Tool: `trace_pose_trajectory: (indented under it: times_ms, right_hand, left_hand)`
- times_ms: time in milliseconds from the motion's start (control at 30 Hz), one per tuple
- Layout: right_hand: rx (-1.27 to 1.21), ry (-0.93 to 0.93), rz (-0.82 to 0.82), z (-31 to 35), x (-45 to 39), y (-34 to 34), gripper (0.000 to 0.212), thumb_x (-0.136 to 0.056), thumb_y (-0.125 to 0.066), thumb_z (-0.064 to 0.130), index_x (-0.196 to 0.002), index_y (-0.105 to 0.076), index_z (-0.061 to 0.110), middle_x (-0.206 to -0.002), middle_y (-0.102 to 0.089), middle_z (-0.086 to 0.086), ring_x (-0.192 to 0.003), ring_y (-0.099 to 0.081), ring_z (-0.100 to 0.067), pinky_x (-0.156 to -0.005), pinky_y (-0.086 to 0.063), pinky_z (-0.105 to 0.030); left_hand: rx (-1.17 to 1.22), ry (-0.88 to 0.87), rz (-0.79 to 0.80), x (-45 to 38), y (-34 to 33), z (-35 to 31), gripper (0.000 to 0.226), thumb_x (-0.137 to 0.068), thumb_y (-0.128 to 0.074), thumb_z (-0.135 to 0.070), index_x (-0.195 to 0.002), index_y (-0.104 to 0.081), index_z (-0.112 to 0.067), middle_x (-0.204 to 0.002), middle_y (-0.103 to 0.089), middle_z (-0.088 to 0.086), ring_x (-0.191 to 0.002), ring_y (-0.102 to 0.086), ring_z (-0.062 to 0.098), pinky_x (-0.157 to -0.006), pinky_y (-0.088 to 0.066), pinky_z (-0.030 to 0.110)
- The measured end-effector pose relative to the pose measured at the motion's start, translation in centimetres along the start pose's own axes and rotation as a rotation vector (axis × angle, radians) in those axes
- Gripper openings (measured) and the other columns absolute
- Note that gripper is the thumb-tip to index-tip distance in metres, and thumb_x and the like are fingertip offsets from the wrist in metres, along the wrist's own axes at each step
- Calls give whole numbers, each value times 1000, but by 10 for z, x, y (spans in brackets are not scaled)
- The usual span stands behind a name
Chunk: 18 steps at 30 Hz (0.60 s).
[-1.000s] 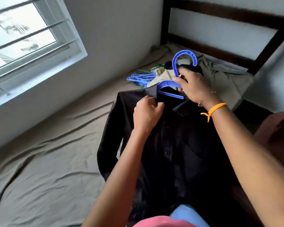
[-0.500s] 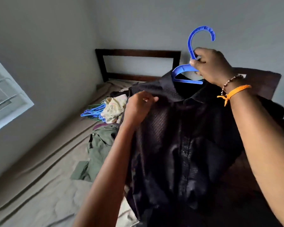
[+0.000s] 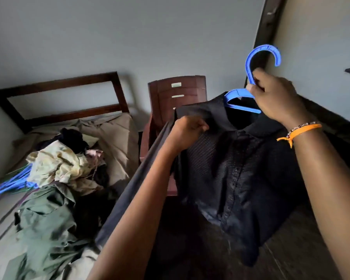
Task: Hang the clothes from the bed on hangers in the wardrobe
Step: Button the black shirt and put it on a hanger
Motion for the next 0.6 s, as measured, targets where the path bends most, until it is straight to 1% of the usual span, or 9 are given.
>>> trace_pose_trajectory:
  times_ms: [33,100,167,233,300,367,433,500,600]
  right_hand:
    - [19,-38,-34,-16,12,16,16,-95,-45,23,-85,-40,12,-75,-54,-13,-74,-44,-39,-68,-34,-41]
    - [-51,-96,-13,-47,35,50,16,-96,-46,19,-88,-43,6,-74,-52,-12,-70,-44,-35,-65,-35,-38]
    - [-298,-124,150,-70,55,76,12,-96,-47,12,-92,-49,1,-68,-51,-7,-60,-47,-21,-59,-40,-29]
    - [-369,-182,212,-100,78,111,6,-94,-49,5,-94,-55,5,-64,-53,-5,-51,-44,-8,-52,-37,-20]
    - [-258,-294,62,-136,101,139,10,-90,-53,5,-89,-57,14,-63,-59,-5,-45,-46,-2,-51,-35,-20]
    - [-53,-394,-135,-171,127,169,11,-87,-55,10,-83,-56,20,-66,-65,-5,-49,-52,-1,-55,-39,-24]
    - [22,-425,-173,-196,153,196,6,-87,-57,13,-84,-57,17,-66,-67,-2,-51,-55,-2,-62,-45,-29]
    - [-6,-450,-171,-218,178,222,1,-87,-57,12,-87,-56,12,-64,-67,-1,-47,-55,2,-63,-47,-31]
    - [127,-497,-250,-257,216,262,12,-84,-59,12,-79,-48,15,-54,-55,8,-50,-51,-2,-61,-40,-31]
  left_hand:
    - [38,-29,40,-1,-21,-17,10,-88,-63,-9,-91,-73,-6,-71,-61,-8,-56,-51,-12,-65,-39,6]
    - [129,-73,115,-2,-65,-51,9,-88,-63,-8,-85,-71,-9,-68,-61,-9,-52,-50,-12,-67,-40,11]
    - [236,-117,142,-4,-100,-81,13,-88,-62,-6,-80,-67,-15,-67,-62,-11,-54,-50,-8,-67,-44,17]
    - [360,-152,176,-4,-139,-119,15,-88,-61,-2,-80,-66,-13,-68,-62,-11,-54,-50,-5,-64,-45,16]
    - [411,-183,214,-2,-173,-158,13,-88,-59,1,-82,-66,-9,-68,-62,-10,-52,-51,-5,-61,-42,10]
    - [436,-233,261,2,-209,-202,13,-89,-57,1,-84,-66,-8,-70,-61,-10,-54,-52,-7,-61,-40,6]
    - [527,-235,330,5,-244,-246,15,-93,-53,-1,-87,-65,-9,-68,-59,-6,-51,-52,-4,-57,-42,9]
    - [627,-180,415,10,-278,-290,16,-96,-50,-7,-85,-62,-10,-65,-56,-1,-44,-50,-2,-50,-42,11]
    - [737,-91,613,19,-331,-352,25,-99,-47,-17,-79,-62,-12,-62,-59,0,-40,-49,-2,-46,-42,11]
Point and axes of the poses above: each hand's wrist, its own x-axis away from the middle knuckle, its own y-axis out of the back of the hand, z = x × y, the point moved 1 cm from there along -x, towards the middle knuckle
